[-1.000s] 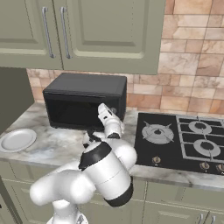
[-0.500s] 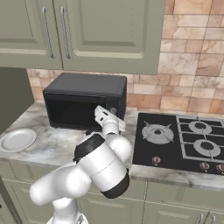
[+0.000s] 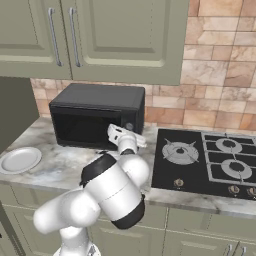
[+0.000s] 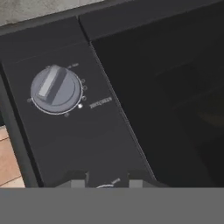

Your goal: Pull the toaster oven rack outwards. Pick up the baguette from the plate and place it on the toaster oven rack. Close the toaster oven door fully and set the temperature to the lowest setting.

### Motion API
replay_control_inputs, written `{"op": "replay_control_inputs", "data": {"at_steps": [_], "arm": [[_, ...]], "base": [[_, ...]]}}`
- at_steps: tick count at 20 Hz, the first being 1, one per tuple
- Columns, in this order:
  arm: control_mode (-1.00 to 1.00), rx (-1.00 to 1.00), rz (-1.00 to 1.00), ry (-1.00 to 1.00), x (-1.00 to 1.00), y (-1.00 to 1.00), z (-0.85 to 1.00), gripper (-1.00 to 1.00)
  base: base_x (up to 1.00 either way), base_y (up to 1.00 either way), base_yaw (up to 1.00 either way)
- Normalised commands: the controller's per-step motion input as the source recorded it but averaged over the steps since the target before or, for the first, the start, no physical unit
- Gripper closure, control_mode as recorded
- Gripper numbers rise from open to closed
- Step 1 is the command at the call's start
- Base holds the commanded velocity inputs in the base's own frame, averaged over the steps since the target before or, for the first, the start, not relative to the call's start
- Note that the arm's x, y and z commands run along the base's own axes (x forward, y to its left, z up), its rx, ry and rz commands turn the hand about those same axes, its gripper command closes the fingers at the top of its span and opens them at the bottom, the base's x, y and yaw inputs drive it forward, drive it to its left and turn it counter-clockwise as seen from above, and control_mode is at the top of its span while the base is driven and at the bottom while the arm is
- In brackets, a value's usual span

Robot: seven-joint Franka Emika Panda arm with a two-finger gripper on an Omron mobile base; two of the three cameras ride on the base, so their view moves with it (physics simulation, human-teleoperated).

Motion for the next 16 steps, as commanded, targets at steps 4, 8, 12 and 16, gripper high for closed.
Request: {"op": "replay_control_inputs", "data": {"at_steps": [4, 8, 12, 16], "arm": [[-1.00, -0.20, 0.00, -0.10, -0.12, 0.00, 0.01, 1.00], [-1.00, -0.20, 0.00, -0.13, -0.11, 0.00, 0.00, 1.00], [-1.00, -0.21, 0.00, -0.16, -0.11, 0.00, 0.00, 1.00], [-1.00, -0.23, 0.00, -0.18, -0.11, -0.01, 0.01, 1.00]], "base": [[0.00, 0.00, 0.00], [0.00, 0.00, 0.00], [0.00, 0.00, 0.00], [0.00, 0.00, 0.00]]}}
